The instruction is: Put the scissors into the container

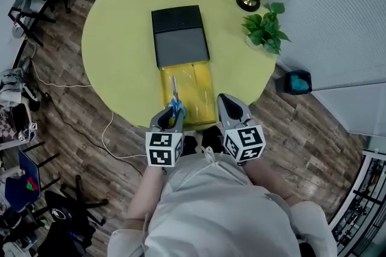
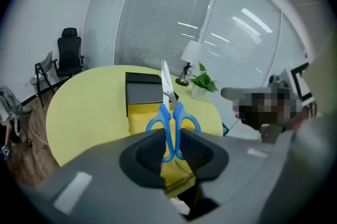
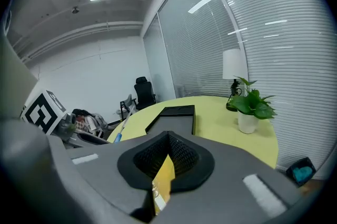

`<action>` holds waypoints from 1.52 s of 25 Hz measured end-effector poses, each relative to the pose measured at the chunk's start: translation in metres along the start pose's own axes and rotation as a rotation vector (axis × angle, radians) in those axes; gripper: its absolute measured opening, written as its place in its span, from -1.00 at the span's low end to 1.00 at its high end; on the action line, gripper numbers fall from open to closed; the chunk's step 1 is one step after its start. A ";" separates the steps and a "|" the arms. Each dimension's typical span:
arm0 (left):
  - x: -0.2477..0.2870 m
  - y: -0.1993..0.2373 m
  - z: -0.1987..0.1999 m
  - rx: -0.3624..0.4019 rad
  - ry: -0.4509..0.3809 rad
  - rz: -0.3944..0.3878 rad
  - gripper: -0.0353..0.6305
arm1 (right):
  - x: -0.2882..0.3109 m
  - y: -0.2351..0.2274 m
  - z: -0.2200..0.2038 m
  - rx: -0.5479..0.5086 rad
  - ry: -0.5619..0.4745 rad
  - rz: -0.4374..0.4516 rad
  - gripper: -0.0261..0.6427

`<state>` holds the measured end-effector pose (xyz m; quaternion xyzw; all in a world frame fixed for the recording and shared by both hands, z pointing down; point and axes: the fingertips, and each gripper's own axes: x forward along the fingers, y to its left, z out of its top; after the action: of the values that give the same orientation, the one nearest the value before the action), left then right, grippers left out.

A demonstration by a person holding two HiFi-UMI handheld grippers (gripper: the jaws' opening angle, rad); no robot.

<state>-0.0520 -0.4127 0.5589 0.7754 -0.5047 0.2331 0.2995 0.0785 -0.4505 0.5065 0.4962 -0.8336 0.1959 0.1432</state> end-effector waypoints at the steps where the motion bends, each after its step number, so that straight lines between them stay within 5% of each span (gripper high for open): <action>1: 0.004 0.001 -0.002 -0.006 0.013 0.005 -0.64 | 0.005 -0.002 -0.001 0.000 0.011 0.012 -0.92; 12: 0.056 0.007 -0.044 -0.042 0.254 0.065 -0.64 | 0.039 -0.016 -0.002 -0.036 0.063 0.107 -0.93; 21: 0.093 -0.002 -0.065 -0.021 0.427 0.013 -0.64 | 0.045 -0.037 -0.014 -0.029 0.110 0.109 -0.93; 38: 0.118 -0.004 -0.085 0.011 0.536 0.044 -0.63 | 0.045 -0.062 -0.013 -0.043 0.123 0.079 -0.92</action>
<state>-0.0085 -0.4279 0.6964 0.6762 -0.4230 0.4393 0.4133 0.1129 -0.5062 0.5490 0.4466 -0.8463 0.2136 0.1969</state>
